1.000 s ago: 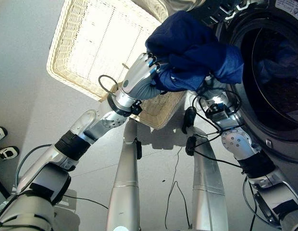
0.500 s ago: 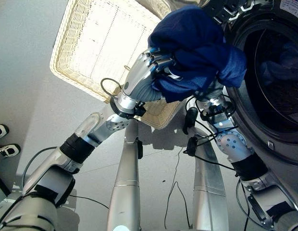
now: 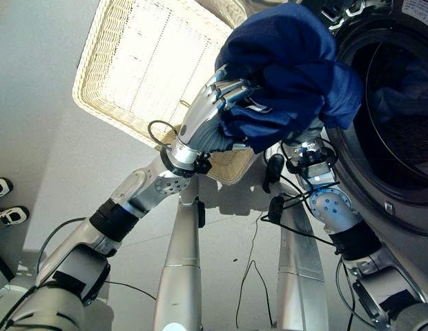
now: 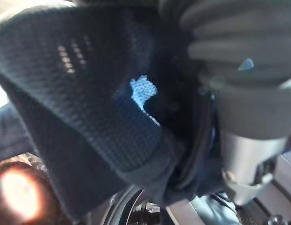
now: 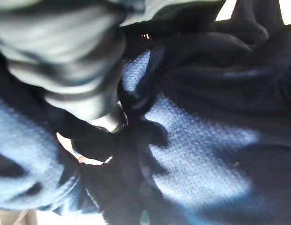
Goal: Put the clothes into the washing machine.
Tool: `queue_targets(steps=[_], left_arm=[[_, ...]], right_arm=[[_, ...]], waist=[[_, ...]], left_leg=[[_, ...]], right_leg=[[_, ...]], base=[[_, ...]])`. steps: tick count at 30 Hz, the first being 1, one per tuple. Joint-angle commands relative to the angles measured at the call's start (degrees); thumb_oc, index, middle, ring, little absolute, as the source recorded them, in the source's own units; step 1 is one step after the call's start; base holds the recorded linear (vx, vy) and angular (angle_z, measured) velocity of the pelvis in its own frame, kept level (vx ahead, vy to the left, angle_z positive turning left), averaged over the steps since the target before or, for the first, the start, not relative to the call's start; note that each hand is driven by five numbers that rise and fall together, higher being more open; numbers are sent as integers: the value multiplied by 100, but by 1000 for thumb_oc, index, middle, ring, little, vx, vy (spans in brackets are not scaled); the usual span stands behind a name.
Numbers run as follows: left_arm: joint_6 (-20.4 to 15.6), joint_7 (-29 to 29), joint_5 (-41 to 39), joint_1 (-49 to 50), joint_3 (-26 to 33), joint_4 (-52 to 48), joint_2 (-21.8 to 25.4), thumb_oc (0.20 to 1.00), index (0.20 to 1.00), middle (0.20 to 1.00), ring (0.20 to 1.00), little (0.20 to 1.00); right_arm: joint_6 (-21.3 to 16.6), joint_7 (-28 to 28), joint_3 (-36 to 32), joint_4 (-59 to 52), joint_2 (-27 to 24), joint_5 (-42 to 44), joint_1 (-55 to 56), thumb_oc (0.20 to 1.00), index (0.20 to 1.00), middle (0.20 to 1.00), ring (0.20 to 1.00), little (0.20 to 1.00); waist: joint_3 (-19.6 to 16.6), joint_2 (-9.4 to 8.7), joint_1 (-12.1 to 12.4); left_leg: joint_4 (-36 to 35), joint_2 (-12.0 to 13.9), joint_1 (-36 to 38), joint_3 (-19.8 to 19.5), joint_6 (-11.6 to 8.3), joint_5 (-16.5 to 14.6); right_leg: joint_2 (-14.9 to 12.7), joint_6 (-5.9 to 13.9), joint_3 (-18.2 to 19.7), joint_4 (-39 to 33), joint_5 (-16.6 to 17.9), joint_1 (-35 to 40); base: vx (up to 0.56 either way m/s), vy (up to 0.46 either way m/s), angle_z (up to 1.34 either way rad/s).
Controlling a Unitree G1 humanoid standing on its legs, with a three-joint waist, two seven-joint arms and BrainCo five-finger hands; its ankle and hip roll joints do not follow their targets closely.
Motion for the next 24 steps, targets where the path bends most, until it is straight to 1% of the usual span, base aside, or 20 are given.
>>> queue_targets(steps=[1,3,4,7,10,11,12,16,22,24], left_arm=[[-68,422,-667,215,669,219,-115,1000,1000,1000,1000,1000],[-197,633,-776,281,759,259,-155,1000,1000,1000,1000,1000],[-337,802,-818,325,836,303,-192,1000,1000,1000,1000,1000],[-536,1048,-945,391,1014,357,-312,1000,1000,1000,1000,1000],[-699,1143,-1133,440,1153,381,-434,1000,1000,1000,1000,1000],[-749,1093,-1258,458,1189,384,-481,1000,1000,1000,1000,1000],[-766,1052,-1316,474,1222,394,-514,1000,1000,1000,1000,1000],[-744,1246,-1433,532,1319,503,-626,1000,1000,1000,1000,1000],[-670,1488,-1727,467,1364,928,-710,1000,1000,1000,1000,1000],[-527,1676,-1756,310,1268,1376,-696,1000,1000,1000,1000,1000]], right_arm=[[-354,607,-373,-944,86,59,129,200,200,200,200,200],[-392,628,-427,-938,85,17,135,200,200,200,200,200],[-394,611,-472,-941,96,13,134,200,200,200,200,200],[-414,557,-560,-928,154,-8,128,200,200,200,200,200],[-444,495,-637,-923,221,-10,120,200,200,200,200,200],[-454,481,-665,-920,251,-12,114,200,200,200,200,200],[-473,473,-682,-916,275,-31,116,200,200,200,200,200],[-493,415,-762,-888,306,-88,113,200,200,200,200,200],[-315,-17,-772,-559,288,-50,-14,200,200,200,200,200],[-166,-401,-696,-40,205,195,-110,200,200,200,200,200]], waist=[[-101,34,-130],[-101,25,-128],[-101,14,-126],[-101,3,-121],[-101,0,-114],[-101,0,-111],[-101,-1,-111],[-101,-16,-126],[-101,-10,-137],[-101,-5,-157]], left_leg=[[829,-572,-61,201,488,-656],[836,-565,-65,197,487,-660],[840,-561,-62,197,484,-665],[858,-569,-64,183,477,-672],[867,-573,-67,174,478,-673],[868,-574,-68,174,478,-675],[872,-575,-67,174,476,-679],[916,-579,-92,174,460,-694],[951,-557,-93,204,440,-708],[981,-540,-96,227,413,-706]], right_leg=[[358,350,-481,-1615,1446,467],[359,349,-477,-1602,1440,464],[361,348,-476,-1595,1433,469],[373,341,-472,-1561,1420,461],[373,336,-471,-1534,1408,455],[371,335,-472,-1530,1403,457],[371,335,-471,-1526,1399,458],[382,332,-458,-1519,1390,458],[398,331,-435,-1474,1363,448],[402,336,-419,-1459,1368,444]], base=[[0,0,0],[0,0,0],[0,0,0],[0,0,0],[0,0,0],[0,0,0],[0,0,0],[0,0,0],[0,0,0],[3,34,0]])
